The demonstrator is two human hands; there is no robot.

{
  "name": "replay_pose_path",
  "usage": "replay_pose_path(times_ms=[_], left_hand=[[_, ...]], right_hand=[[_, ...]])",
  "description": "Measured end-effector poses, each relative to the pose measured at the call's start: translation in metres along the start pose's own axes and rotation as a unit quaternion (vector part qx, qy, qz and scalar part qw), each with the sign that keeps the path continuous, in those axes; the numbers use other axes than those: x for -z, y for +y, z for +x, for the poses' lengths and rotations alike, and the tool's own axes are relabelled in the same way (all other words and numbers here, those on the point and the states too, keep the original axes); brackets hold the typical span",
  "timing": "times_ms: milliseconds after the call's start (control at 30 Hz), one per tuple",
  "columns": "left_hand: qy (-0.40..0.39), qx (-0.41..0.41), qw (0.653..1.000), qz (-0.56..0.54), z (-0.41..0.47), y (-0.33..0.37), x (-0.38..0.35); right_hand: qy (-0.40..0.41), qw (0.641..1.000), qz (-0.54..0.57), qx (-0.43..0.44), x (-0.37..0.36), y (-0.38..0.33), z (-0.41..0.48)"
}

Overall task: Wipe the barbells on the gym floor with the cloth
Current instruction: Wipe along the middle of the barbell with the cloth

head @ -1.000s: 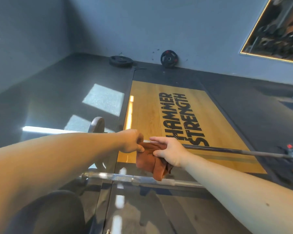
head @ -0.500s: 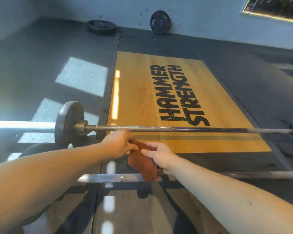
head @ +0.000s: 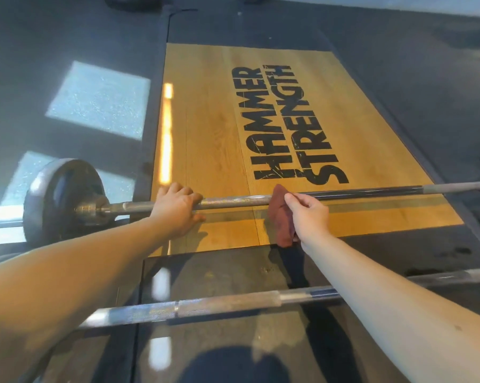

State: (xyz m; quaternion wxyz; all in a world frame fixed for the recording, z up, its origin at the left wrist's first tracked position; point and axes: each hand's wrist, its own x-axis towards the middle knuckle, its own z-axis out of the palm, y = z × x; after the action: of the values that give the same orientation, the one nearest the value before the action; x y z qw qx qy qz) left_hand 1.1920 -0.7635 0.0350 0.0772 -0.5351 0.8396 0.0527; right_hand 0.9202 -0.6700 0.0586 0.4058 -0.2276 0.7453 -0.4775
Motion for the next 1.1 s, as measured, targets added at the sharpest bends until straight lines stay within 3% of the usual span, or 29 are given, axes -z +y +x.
replay_pose_path(times_ms=[100,267,433,567,667,800,900,1000,1100], left_hand=[[0.016,0.021,0.999,-0.024,0.01,0.001,-0.005],[0.055,0.024,0.997,-0.054,0.009,0.001,-0.013],[0.065,-0.01,0.995,-0.075,-0.004,0.002,-0.018],[0.073,-0.04,0.993,-0.088,-0.02,0.003,-0.028],[0.09,-0.042,0.989,-0.107,-0.024,0.003,-0.033],[0.084,-0.031,0.99,-0.111,-0.021,0.006,-0.032],[0.083,-0.027,0.991,-0.099,-0.02,0.006,-0.031],[0.083,-0.026,0.992,-0.097,-0.019,0.006,-0.028],[0.055,-0.022,0.992,-0.11,-0.016,0.004,-0.023]], right_hand=[[0.073,0.995,-0.046,0.054,0.001,0.002,0.018],[0.092,0.967,-0.171,0.162,-0.012,0.006,0.03],[-0.014,0.917,-0.322,0.234,-0.041,0.036,0.025],[-0.053,0.901,-0.334,0.272,-0.06,0.053,0.0],[-0.118,0.887,-0.356,0.268,-0.03,0.047,0.011],[-0.073,0.889,-0.383,0.24,0.018,0.04,0.036],[-0.049,0.902,-0.345,0.253,-0.008,0.043,0.019],[-0.12,0.893,-0.326,0.287,-0.064,0.043,-0.011],[-0.196,0.855,-0.357,0.32,-0.068,0.031,-0.015]])
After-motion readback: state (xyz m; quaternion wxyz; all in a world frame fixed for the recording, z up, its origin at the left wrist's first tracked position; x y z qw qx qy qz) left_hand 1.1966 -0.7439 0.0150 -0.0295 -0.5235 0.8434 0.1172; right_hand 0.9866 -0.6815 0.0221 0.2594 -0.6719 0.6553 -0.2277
